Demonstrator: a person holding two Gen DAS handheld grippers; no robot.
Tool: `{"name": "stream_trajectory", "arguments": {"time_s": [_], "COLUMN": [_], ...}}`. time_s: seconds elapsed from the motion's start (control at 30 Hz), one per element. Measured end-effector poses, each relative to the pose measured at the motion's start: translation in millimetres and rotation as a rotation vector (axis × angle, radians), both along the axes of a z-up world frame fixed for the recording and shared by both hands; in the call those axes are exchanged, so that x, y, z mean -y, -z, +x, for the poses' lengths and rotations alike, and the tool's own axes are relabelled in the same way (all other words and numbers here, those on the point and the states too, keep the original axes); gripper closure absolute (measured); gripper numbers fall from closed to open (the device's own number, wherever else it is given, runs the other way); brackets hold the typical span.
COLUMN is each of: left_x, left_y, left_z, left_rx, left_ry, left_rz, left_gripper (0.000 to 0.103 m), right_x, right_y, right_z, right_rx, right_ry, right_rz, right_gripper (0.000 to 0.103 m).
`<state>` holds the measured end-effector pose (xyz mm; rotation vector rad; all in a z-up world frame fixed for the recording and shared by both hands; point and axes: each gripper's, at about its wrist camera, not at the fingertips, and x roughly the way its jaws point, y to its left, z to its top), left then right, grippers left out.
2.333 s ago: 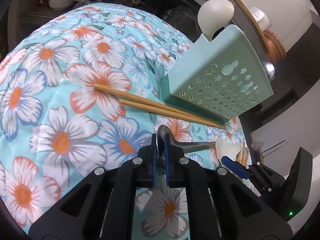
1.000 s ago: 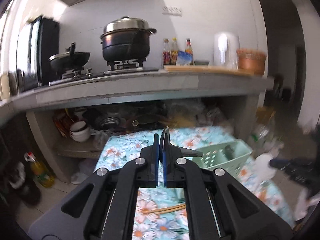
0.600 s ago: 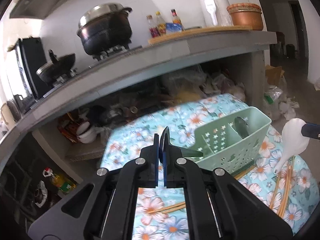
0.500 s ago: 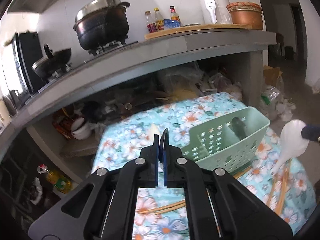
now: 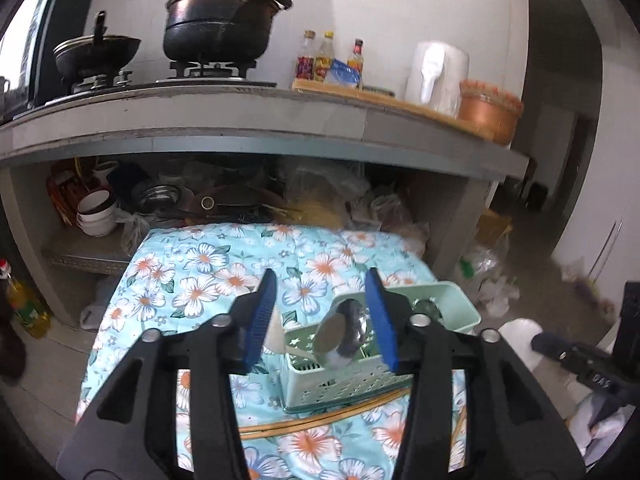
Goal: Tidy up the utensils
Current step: 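Drop the spoon into the holder by opening the left gripper while the right gripper carries the paddle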
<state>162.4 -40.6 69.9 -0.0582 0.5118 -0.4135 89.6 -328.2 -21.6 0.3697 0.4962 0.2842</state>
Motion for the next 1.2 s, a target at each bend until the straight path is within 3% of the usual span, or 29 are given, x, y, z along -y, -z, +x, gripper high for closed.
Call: {"name": "stream_trajectory", "arguments": {"time_s": [0.1,0.3,0.67,0.83,0.9,0.93,1.07,1.2], "left_x": [-13,-30,-60,-73,-75,-76,-79,-82], "left_y": [-1,6,86,110,118,122,135,141], "left_z": [-2,-6,-23,-28,-27,-27,-25,-24], "left_rx": [0.003,-0.014,-0.214,-0.259,-0.279,-0.286,-0.324,-0.335], "left_ry": [0.000,-0.021,-0.071,-0.103,-0.114,-0.118,-0.123,-0.117], "left_rz": [-0.074,-0.125,-0.173,-0.163,-0.138,-0.132,-0.129,-0.133], "left_gripper": [0.051,0.048,0.046,0.046,0.043,0.042,0.042,0.042], "right_x": [1,3,-1,-21,-36,-47,-91,-138], "right_y": [-1,-14,-50,-38,-25,-15,24,65], "right_z": [1,1,10,24,29,32,34,24], "right_rx": [0.000,0.026,0.094,0.005,-0.054,-0.090,-0.176,-0.183], "right_ry": [0.004,0.007,-0.014,-0.144,-0.180,-0.218,-0.293,-0.339], "right_rz": [-0.003,-0.001,-0.034,-0.054,-0.117,-0.160,-0.384,-0.757], "right_gripper": [0.100,0.101,0.101,0.097,0.076,0.056,0.053,0.053]}}
